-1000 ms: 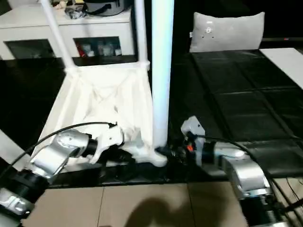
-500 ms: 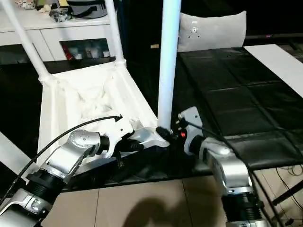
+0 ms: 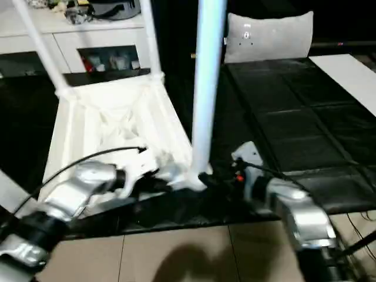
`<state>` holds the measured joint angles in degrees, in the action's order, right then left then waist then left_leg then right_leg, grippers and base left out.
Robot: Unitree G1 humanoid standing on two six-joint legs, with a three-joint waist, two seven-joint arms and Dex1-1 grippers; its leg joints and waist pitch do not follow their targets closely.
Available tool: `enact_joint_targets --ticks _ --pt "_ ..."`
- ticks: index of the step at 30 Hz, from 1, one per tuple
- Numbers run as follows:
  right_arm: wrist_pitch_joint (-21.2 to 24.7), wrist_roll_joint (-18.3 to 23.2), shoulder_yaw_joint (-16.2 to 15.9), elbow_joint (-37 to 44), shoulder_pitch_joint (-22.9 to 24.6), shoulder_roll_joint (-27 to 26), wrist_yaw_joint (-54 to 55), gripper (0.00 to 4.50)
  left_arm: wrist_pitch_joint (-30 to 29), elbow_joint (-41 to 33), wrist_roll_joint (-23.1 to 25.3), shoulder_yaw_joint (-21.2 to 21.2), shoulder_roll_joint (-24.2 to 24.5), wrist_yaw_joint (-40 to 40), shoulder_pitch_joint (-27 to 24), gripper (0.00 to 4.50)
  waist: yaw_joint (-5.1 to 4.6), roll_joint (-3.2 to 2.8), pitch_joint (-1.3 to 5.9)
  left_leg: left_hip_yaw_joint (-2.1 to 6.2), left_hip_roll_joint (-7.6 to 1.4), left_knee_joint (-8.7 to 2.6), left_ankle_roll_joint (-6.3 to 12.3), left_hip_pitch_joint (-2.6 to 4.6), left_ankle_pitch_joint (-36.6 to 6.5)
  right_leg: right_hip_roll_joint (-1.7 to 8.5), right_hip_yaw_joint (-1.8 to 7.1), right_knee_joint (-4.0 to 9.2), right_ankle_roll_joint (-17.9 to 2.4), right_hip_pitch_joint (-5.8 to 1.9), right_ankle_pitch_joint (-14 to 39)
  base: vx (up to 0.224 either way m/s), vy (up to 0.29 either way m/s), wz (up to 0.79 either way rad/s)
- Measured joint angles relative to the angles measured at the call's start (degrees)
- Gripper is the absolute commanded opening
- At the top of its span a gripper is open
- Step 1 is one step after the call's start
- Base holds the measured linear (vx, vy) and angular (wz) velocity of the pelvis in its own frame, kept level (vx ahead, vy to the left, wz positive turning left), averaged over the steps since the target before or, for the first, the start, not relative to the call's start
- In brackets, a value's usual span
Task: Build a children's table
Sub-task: Rotate leg to tighten
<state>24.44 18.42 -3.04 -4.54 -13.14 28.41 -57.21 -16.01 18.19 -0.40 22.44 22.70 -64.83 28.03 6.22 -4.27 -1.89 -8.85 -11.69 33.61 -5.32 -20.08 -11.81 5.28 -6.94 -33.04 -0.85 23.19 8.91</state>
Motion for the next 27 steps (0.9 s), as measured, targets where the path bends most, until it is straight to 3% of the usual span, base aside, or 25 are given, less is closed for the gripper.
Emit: enact_joint_targets --ticks 6,7,10,13,27 --pt "0.37 0.51 -2.31 0.49 -0.01 0.7 -4.47 4.29 0.92 -0.58 -0.01 1.08 1.54 -3.56 0.16 0.0 0.97 0.01 0.0 -0.01 0.02 0.04 0.0 -0.01 0.0 0.03 0.02 0.0 -0.01 -0.01 -0.01 0.0 0.0 0.0" --pt "0.37 0.71 -2.42 0.48 -0.01 0.8 -4.88 4.02 0.95 -0.58 0.0 1.1 1.57 -3.75 0.17 0.0 1.04 0.02 -0.01 -0.02 0.02 0.04 0.0 0.0 0.0 0.03 0.02 -0.01 -0.01 -0.02 -0.01 0.0 0.0 0.0" --pt "0.37 1.42 -2.58 0.45 -0.01 1.08 -5.91 3.95 1.09 -0.58 0.01 1.16 1.72 -4.3 0.2 0.0 1.19 0.03 -0.01 -0.02 0.02 0.04 0.0 0.01 0.0 0.03 0.02 -0.03 -0.01 -0.02 -0.01 0.0 0.0 0.0" --pt "0.39 1.78 -2.88 0.42 -0.01 1.05 -6.72 3.51 1.16 -0.58 0.01 1.18 1.71 -4.51 0.2 0.0 1.34 0.03 -0.01 -0.03 0.02 0.04 0.0 0.01 0.0 0.03 0.02 -0.04 -0.01 -0.02 -0.01 0.0 0.0 0.0" --pt "-1.37 1.61 -3.44 -1.27 -0.95 -1.18 -5.42 2.4 1.18 -0.79 0.04 1.06 1.08 -4.58 -0.14 0.0 1.98 0.04 -0.01 -0.04 0.01 0.05 0.01 0.01 0.01 0.03 0.04 -0.05 -0.01 -0.01 -0.01 0.0 0.0 0.0"
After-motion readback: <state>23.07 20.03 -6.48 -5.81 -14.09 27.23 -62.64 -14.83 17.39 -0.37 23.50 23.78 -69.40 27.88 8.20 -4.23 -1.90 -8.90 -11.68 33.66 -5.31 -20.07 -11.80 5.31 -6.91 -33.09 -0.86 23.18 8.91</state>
